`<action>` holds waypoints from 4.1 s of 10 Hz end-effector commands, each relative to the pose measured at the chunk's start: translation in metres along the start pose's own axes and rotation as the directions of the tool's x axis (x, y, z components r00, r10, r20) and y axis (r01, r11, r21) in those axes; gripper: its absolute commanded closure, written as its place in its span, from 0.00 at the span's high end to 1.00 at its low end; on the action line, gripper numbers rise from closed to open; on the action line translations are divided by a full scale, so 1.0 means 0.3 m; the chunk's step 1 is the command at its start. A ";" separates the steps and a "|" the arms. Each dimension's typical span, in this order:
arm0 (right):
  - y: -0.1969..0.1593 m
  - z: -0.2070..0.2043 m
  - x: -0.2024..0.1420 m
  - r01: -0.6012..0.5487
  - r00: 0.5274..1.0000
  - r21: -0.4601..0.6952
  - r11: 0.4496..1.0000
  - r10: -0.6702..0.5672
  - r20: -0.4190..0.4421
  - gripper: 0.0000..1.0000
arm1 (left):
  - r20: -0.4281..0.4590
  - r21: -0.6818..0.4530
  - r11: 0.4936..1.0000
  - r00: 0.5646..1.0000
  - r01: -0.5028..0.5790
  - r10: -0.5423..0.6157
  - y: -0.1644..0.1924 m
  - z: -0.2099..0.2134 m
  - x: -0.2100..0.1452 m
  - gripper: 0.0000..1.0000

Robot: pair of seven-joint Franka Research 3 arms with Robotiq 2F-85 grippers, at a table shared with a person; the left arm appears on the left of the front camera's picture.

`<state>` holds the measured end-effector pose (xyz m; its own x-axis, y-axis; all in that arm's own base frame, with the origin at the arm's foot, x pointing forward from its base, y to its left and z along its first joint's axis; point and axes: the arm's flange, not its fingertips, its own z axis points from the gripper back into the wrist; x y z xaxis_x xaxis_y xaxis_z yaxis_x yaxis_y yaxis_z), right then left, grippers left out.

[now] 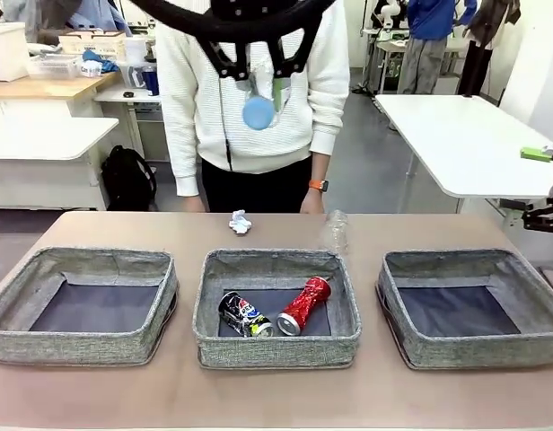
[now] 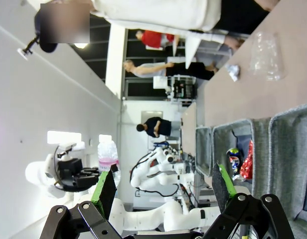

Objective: Sort the waste into the appropriate baskets.
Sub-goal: Pick up the waste item pointed out by the person, then place the picked waste into the Fabric basket indicated by the person.

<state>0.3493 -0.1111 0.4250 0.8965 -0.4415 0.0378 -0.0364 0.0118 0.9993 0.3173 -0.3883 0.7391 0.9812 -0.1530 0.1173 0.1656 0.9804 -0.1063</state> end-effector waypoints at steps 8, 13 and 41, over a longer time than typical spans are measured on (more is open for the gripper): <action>0.003 -0.004 0.002 -0.020 1.000 0.021 1.000 0.020 0.004 1.00 | -0.048 -0.034 0.997 0.997 -0.066 0.064 -0.023 0.053 0.103 0.22; 0.003 -0.004 0.002 -0.020 1.000 0.021 1.000 0.020 0.004 1.00 | -0.048 -0.034 0.997 0.997 -0.066 0.064 -0.023 0.053 0.103 0.22; 0.003 -0.004 0.002 -0.020 1.000 0.021 1.000 0.020 0.004 1.00 | 0.041 0.041 0.991 0.991 -0.130 0.129 0.561 -0.165 -0.162 0.22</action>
<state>0.3494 -0.1110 0.4248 0.8966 -0.4412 0.0372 -0.0360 0.0112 0.9993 0.3404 -0.2654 0.7133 0.9934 -0.0354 0.1095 0.0451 0.9952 -0.0873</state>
